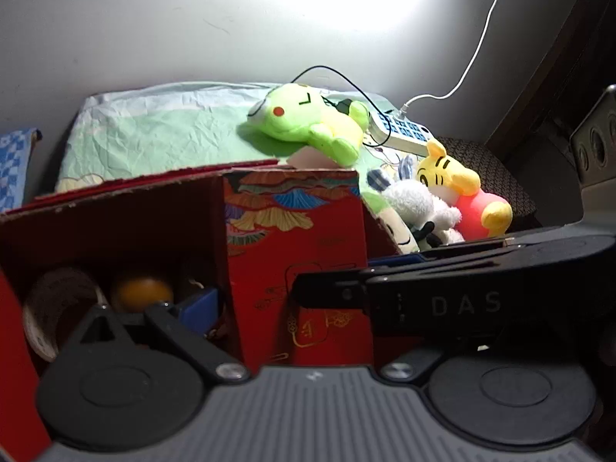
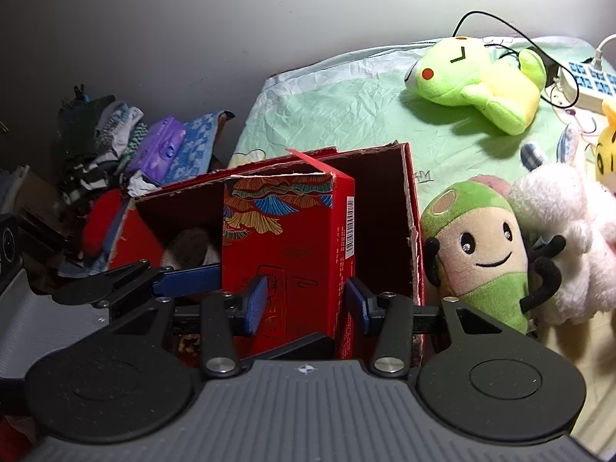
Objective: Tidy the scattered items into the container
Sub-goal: 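Lower the red gift box upright into the red box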
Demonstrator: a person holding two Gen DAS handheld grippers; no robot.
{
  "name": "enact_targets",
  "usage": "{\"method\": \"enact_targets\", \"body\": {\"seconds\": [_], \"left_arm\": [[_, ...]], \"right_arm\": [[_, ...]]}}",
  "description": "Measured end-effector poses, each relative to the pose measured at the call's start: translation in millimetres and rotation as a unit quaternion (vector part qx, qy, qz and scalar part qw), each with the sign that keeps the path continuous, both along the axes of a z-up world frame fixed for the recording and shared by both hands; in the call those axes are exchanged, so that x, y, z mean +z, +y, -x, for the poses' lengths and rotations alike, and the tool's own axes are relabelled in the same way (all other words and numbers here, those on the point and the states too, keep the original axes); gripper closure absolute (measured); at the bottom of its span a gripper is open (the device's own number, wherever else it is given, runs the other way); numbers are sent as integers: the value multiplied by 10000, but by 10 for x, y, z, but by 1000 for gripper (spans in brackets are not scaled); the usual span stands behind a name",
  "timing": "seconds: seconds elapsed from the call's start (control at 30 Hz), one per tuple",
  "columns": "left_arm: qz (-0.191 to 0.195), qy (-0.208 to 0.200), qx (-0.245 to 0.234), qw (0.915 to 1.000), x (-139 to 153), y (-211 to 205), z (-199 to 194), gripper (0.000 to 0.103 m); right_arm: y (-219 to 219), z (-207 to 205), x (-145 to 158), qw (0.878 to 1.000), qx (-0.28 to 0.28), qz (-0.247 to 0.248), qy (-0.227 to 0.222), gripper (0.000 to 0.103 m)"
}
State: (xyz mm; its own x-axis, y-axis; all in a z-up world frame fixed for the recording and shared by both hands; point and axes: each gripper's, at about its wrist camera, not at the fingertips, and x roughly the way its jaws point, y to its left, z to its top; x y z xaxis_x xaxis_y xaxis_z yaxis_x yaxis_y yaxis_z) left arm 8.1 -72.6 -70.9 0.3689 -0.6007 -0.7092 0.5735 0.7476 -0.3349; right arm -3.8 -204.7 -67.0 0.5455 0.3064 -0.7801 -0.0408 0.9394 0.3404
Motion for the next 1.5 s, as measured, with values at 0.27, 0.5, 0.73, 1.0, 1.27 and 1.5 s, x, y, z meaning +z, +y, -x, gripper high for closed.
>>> {"method": "enact_targets", "body": {"seconds": [0.27, 0.5, 0.73, 1.0, 1.27, 1.5], "left_arm": [[193, 558, -332, 9977, -222, -69, -124, 5], [-76, 761, -540, 9956, -240, -148, -196, 5], [-256, 1045, -636, 9922, -315, -197, -291, 4], [-59, 1169, -704, 9906, -321, -161, -322, 3], [53, 1237, -709, 9898, -317, -139, -332, 2], [147, 1368, -748, 9877, -337, -124, -351, 3]], "right_arm": [[71, -109, -80, 9963, -68, 806, 301, 54], [106, -126, -83, 9952, -121, 902, 359, 55], [127, -173, -110, 9944, -150, 1011, 284, 60], [118, -123, -76, 9945, -397, 903, 347, 56], [98, -67, -57, 9953, -598, 663, 385, 52], [95, -14, -20, 9960, -693, 549, 140, 48]]}}
